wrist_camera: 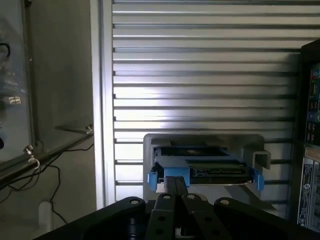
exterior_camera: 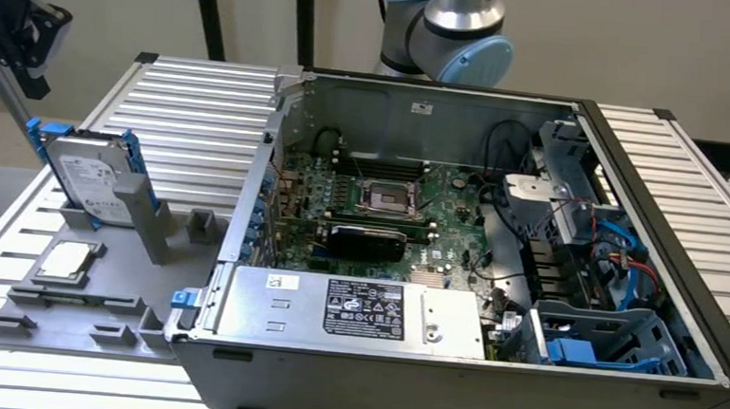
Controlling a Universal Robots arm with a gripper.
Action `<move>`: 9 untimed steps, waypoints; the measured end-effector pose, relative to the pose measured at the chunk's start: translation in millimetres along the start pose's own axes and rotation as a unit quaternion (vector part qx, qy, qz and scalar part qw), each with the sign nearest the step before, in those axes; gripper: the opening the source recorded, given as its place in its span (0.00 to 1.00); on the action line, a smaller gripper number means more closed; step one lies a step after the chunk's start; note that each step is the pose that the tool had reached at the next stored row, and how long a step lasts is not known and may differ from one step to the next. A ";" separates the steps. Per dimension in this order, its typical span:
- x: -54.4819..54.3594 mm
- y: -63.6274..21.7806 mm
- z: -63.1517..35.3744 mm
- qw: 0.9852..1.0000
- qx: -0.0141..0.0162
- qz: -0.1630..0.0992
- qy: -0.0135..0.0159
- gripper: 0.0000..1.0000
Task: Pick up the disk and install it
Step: 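Pick up the disk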
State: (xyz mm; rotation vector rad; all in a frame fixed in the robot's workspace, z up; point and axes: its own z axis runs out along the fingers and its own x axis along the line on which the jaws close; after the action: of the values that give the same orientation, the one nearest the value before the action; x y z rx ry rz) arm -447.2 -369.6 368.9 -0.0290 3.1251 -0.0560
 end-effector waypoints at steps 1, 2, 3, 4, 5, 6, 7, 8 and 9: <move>0.0 0.0 0.1 1.000 0.000 -0.009 0.000 0.11; 0.0 0.0 0.1 1.000 0.000 -0.018 -0.001 0.11; 0.0 0.0 0.1 1.000 0.000 -0.027 -0.001 0.11; 0.0 0.0 0.1 0.999 -0.001 -0.036 -0.001 0.11; 0.0 0.0 0.1 0.999 -0.001 -0.045 -0.002 0.11; 0.0 0.0 0.1 0.999 -0.001 -0.054 -0.002 0.11; 0.0 0.0 0.1 0.998 -0.001 -0.064 -0.002 0.11; 0.0 0.0 0.1 0.997 -0.001 -0.073 -0.003 0.11; 0.0 0.0 0.1 0.997 -0.001 -0.082 -0.003 0.11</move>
State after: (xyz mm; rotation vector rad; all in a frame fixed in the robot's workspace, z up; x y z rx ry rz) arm -447.2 -369.6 368.8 -0.2836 3.1093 -0.0536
